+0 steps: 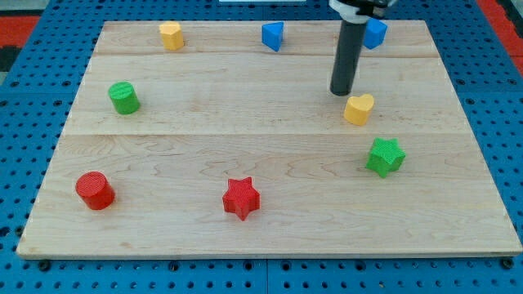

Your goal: Move the blue cube towards the top center

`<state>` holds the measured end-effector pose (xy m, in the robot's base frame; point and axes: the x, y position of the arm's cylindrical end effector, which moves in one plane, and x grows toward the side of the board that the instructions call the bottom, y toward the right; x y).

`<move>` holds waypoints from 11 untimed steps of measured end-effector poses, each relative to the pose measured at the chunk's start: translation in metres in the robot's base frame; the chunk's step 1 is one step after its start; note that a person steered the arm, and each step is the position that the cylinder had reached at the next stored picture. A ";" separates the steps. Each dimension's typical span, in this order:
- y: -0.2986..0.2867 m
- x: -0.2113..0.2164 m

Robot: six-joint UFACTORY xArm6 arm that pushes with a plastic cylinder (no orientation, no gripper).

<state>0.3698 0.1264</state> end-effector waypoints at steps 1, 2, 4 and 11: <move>0.015 0.019; 0.020 0.033; 0.082 -0.028; -0.016 -0.115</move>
